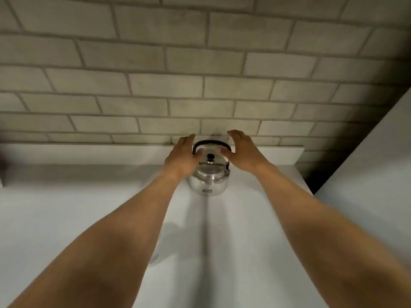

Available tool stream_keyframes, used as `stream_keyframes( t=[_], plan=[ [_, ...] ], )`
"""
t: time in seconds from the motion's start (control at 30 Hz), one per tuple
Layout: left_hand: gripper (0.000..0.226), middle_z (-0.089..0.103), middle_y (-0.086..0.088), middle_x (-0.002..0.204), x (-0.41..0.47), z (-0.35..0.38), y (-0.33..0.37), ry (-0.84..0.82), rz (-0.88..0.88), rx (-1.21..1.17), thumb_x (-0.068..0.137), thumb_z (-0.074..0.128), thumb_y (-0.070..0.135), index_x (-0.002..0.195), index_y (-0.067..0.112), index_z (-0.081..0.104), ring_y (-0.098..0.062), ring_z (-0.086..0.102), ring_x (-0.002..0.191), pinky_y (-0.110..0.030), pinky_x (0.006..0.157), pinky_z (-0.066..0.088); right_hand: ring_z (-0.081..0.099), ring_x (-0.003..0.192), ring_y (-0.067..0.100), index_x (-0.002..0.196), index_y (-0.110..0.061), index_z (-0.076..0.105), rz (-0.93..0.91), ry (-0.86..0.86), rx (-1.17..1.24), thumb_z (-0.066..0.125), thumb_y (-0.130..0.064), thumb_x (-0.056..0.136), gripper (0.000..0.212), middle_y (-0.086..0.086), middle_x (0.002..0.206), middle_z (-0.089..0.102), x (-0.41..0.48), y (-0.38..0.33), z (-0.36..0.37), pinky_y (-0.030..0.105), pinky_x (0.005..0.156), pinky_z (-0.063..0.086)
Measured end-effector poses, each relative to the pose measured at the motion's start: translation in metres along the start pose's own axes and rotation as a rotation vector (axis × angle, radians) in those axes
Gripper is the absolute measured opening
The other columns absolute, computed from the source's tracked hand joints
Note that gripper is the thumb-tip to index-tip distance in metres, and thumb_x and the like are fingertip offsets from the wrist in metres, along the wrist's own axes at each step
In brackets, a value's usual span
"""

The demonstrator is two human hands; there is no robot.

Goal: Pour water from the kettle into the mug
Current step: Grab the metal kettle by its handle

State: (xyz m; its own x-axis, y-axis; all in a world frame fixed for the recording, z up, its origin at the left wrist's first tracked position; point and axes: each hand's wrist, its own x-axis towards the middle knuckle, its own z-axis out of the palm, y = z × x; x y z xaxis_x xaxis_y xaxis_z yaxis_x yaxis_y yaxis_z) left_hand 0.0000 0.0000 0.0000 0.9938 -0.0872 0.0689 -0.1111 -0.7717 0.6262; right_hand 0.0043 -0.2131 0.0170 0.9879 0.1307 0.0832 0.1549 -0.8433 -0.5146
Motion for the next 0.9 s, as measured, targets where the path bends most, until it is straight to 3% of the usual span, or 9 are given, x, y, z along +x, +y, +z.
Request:
stream_keyframes(
  t=[0.17,0.27,0.37,0.43,0.53,0.63,0.8,0.9],
  plan=[
    [0.063,0.033,-0.01,0.171,0.031,0.019,-0.006,-0.069,0.039,0.004,0.111,0.049,0.036,0.167,0.019,0.027,-0.031,0.035,0.156,-0.041,0.122,0.032,0.029,0.154,0.035,0.162,-0.012,0.031,-0.093,-0.042,0.035,0.059,-0.04,0.102,0.072,0.009,0.169,0.032,0.033,0.004,0.015,0.041,0.122,0.027],
    [0.053,0.047,-0.016,0.162,0.042,0.023,-0.011,-0.102,0.072,0.054,0.113,0.045,0.029,0.164,0.017,0.037,-0.035,0.045,0.149,-0.043,0.118,0.037,0.042,0.148,0.033,0.16,-0.013,0.037,-0.139,-0.137,0.055,0.055,-0.04,0.105,0.064,0.013,0.161,0.045,0.044,0.006,0.026,0.038,0.118,0.034],
    [0.042,0.064,-0.02,0.14,0.05,0.025,-0.015,-0.056,0.103,0.101,0.113,0.044,0.021,0.153,0.011,0.053,-0.039,0.06,0.128,-0.042,0.104,0.046,0.062,0.122,0.03,0.142,-0.013,0.057,-0.165,-0.145,0.054,0.047,-0.031,0.109,0.038,0.012,0.133,0.066,0.048,0.011,0.032,0.036,0.099,0.048],
    [0.036,0.068,-0.019,0.126,0.051,0.023,-0.015,-0.059,0.143,0.126,0.113,0.044,0.019,0.144,0.01,0.061,-0.039,0.064,0.116,-0.041,0.093,0.048,0.065,0.105,0.027,0.127,-0.011,0.063,-0.184,-0.124,0.079,0.045,-0.026,0.11,0.029,0.009,0.114,0.07,0.047,0.015,0.031,0.035,0.088,0.048],
    [0.034,0.069,-0.015,0.114,0.044,0.014,-0.013,-0.097,0.199,0.13,0.113,0.044,0.018,0.141,0.011,0.063,-0.034,0.064,0.108,-0.032,0.081,0.039,0.062,0.089,0.014,0.12,-0.013,0.064,-0.201,-0.132,0.124,0.046,-0.025,0.11,0.024,-0.003,0.1,0.066,0.038,0.017,0.025,0.026,0.076,0.044],
    [0.032,0.061,-0.001,0.101,0.028,0.002,-0.005,-0.094,0.234,0.084,0.113,0.045,0.019,0.136,0.015,0.066,-0.028,0.061,0.1,-0.029,0.079,0.036,0.06,0.081,-0.009,0.11,-0.028,0.064,-0.172,-0.085,0.166,0.051,-0.033,0.107,0.014,-0.021,0.088,0.062,0.021,0.012,0.017,0.01,0.067,0.04],
    [0.031,0.061,0.003,0.102,-0.011,-0.022,0.019,-0.039,0.303,0.054,0.112,0.045,0.023,0.135,0.021,0.067,-0.024,0.06,0.1,-0.03,0.081,0.039,0.064,0.079,0.0,0.104,-0.027,0.071,-0.165,0.048,0.206,0.058,-0.05,0.099,0.027,-0.017,0.081,0.068,-0.012,-0.011,-0.008,0.02,0.066,0.043],
    [0.037,0.07,-0.007,0.125,-0.042,-0.035,0.033,0.061,0.324,0.052,0.111,0.049,0.026,0.145,0.022,0.062,-0.03,0.066,0.116,-0.038,0.092,0.049,0.064,0.078,-0.001,0.099,-0.028,0.071,-0.174,0.106,0.203,0.059,-0.052,0.096,0.026,-0.015,0.076,0.068,-0.034,-0.028,-0.021,0.016,0.061,0.041]
  ],
)
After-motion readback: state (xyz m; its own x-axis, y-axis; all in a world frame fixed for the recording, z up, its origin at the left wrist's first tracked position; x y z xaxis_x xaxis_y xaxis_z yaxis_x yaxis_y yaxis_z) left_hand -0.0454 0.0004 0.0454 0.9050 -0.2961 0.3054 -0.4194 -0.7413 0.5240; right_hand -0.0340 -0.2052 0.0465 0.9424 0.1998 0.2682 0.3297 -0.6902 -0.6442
